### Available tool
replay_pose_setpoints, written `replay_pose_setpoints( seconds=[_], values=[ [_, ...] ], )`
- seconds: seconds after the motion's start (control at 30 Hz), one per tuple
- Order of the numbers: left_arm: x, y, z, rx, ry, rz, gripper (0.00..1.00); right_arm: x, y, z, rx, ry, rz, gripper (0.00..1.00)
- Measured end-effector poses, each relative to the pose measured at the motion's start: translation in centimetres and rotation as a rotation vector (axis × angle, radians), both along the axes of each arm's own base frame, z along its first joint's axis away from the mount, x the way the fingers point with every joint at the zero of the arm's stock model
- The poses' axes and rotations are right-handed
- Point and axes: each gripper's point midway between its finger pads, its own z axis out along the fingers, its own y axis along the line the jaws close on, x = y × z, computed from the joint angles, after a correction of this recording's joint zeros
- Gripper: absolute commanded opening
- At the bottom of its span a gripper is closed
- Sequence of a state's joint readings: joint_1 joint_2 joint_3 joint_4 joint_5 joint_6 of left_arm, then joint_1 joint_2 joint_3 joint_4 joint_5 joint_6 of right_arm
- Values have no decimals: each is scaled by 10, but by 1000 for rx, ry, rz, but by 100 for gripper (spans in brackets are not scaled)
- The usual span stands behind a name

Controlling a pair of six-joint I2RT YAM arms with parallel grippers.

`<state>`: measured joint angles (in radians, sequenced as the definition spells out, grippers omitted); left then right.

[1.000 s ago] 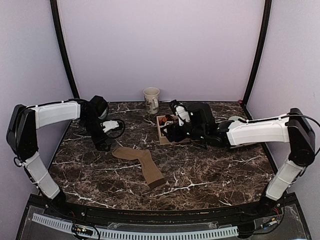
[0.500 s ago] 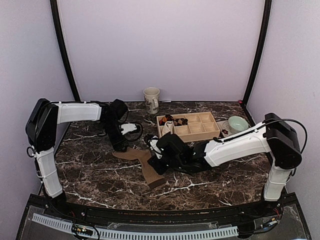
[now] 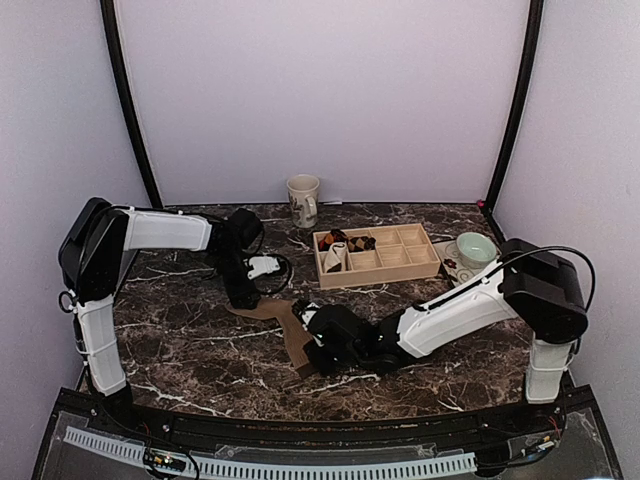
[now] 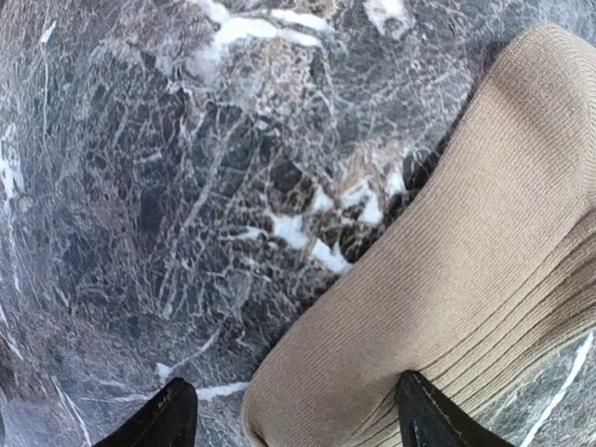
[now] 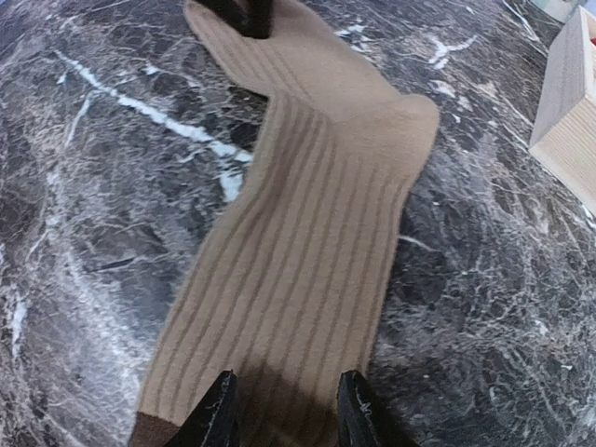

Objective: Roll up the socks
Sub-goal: Adjust the sock at the center of the board.

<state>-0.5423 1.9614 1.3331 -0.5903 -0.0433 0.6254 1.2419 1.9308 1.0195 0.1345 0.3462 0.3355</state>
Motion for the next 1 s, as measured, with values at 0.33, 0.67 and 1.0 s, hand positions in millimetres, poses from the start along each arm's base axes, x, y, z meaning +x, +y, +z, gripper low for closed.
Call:
replay_pose_setpoints(
  seconds=[0.33,0.67,1.0],
  values=[
    [26,-21,4,-20,-96,-37,77,-41,50,-9,54,17,78,35],
    [51,-33,11,-33,-192,-73,96,-34,74,17,184,-9,79,52],
    [25,-28,38,-61,-153,-112,99,-22,3,56,223,-66,107,58]
  ],
)
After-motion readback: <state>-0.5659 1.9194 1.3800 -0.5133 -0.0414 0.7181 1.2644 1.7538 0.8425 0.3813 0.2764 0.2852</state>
